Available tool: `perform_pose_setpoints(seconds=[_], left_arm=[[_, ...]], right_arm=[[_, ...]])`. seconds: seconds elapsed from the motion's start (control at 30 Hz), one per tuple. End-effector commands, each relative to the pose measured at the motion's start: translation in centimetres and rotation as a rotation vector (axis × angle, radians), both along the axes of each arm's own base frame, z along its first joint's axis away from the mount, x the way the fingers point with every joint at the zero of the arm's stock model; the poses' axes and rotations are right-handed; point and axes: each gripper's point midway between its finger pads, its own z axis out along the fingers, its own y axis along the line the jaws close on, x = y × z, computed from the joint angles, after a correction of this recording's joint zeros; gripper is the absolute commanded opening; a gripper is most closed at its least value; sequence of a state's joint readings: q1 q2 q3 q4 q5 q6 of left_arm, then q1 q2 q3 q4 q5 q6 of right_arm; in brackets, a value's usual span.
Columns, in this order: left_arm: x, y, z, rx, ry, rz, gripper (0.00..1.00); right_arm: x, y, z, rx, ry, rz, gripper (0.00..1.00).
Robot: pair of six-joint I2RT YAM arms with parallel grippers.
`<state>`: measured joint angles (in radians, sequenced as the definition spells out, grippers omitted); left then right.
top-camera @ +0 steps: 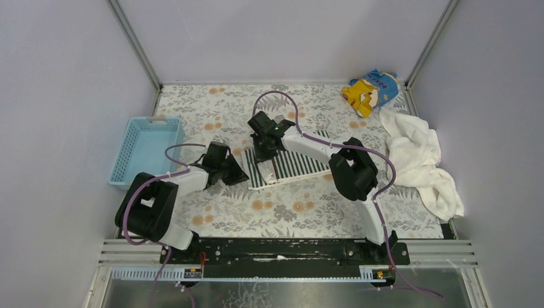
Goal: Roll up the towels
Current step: Fold the towel at the center of the board.
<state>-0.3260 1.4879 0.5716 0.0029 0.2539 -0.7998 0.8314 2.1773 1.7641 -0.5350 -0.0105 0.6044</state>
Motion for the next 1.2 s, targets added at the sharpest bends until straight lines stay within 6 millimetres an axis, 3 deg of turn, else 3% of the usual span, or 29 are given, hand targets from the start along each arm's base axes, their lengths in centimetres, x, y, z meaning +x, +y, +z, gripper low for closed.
perform_pose_setpoints(seconds=[0.0, 0.43, 0.63, 1.17], left_arm=[[-0.7, 0.3, -1.0, 0.033, 0.017, -0.005, 0.12], [-0.6, 0.9, -0.5, 0.073, 0.003, -0.001, 0.11], [-0.7, 1.3, -0.5, 0.095, 0.001, 0.004, 0.11], [-0.9, 1.1, -1.0, 0.104, 0.012, 0.001, 0.11]], right_arm=[[-0.4, 1.9, 4.6, 0.086, -0.06, 0.015, 0.07], [-1.0, 0.0, 6.3, 0.037, -0.094, 0.016, 0.09], [-1.7, 0.9, 6.7, 0.076, -0.065, 0.044, 0.1], [-1.7, 3.0, 1.6, 0.115, 0.023, 0.016, 0.16]])
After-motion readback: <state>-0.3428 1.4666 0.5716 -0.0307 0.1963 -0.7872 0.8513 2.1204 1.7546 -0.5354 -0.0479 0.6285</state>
